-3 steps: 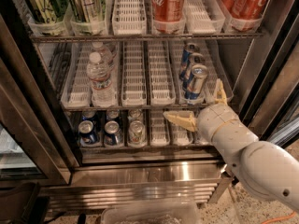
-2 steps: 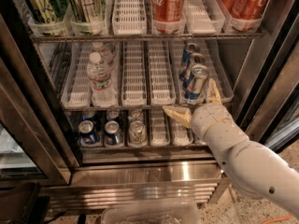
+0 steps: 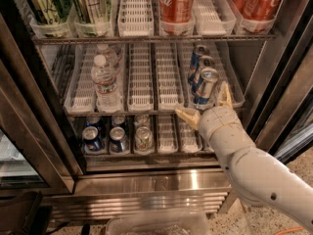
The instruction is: Pick redbull can from middle shelf of fridge
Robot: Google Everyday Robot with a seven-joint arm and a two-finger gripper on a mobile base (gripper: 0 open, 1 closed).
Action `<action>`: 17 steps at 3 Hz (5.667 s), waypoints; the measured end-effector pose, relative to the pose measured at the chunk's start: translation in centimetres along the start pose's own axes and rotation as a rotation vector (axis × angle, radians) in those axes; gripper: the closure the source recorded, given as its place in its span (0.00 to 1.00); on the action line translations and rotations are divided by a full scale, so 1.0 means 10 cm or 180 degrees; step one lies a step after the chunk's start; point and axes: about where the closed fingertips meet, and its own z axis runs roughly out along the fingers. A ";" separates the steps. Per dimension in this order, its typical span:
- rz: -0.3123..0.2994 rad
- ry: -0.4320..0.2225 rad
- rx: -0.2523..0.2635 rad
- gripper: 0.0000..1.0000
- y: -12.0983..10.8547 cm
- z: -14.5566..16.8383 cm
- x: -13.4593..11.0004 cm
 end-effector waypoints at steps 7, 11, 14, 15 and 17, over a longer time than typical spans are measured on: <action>0.0827 0.0011 0.0131 0.70 -0.31 0.28 0.17; 0.0860 -0.0086 0.0031 1.00 -0.32 0.25 0.01; 0.0572 -0.0282 -0.0383 1.00 -0.35 0.17 -0.54; 0.0568 -0.0255 -0.0386 1.00 -0.36 0.17 -0.47; 0.0567 -0.0303 -0.0605 1.00 -0.14 -0.20 -0.60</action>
Offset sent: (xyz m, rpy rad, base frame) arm 0.0160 -0.0172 0.0017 0.1303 0.0062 -0.0552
